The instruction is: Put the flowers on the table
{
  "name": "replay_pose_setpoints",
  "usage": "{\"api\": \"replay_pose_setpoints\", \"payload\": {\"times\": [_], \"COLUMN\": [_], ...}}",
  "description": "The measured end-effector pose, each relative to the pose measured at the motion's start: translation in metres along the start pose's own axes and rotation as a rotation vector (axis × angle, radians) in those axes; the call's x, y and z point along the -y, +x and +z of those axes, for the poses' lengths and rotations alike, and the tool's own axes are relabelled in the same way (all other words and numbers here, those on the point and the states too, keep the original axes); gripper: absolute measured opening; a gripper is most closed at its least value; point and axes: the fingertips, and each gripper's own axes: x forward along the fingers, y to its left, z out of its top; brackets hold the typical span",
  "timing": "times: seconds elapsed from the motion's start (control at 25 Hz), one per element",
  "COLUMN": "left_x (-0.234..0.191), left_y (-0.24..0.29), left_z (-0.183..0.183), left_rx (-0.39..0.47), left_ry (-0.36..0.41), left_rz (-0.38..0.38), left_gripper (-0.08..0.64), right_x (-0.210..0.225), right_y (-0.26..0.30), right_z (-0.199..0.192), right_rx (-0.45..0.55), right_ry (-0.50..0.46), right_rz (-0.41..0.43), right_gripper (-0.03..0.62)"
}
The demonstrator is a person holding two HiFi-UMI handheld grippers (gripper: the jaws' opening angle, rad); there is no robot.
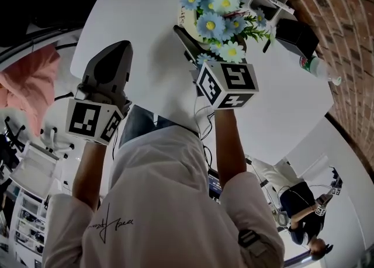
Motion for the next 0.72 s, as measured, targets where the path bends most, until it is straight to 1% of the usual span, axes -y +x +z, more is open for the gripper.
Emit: {"api": "replay_pose_setpoints", "payload": {"times": [0.12, 0.28, 0.56, 0.72], "left_x": [0.001, 0.005, 0.005, 0.003], "left_y": [0.005, 0.007, 0.012, 0.013], "left_z": [-0.003, -0.010, -0.014, -0.016], "left_rx": [-0.011, -0.048, -0.057, -0.055], "left_ry": [-0.004, -0.005, -0.012, -0.015], "left_rz": [-0.002, -0.017, -0.023, -0.012], "left_gripper": [0.005, 0.005, 0.005, 0.005], "right_x": [0.004, 0.005, 0.012, 0.014], "right_y": [0.010, 0.024, 0.046, 0.056], "right_z": [0.000, -0.003, -0.007, -0.011], "right_rx": [-0.003, -0.012, -0.027, -0.041], "right_ry": [-0.009, -0.013, -0.059, -0.080], "right_rz": [-0.003, 0.002, -0.015, -0.021], "right_gripper": [0.502, 0.502, 0.502, 0.502]}}
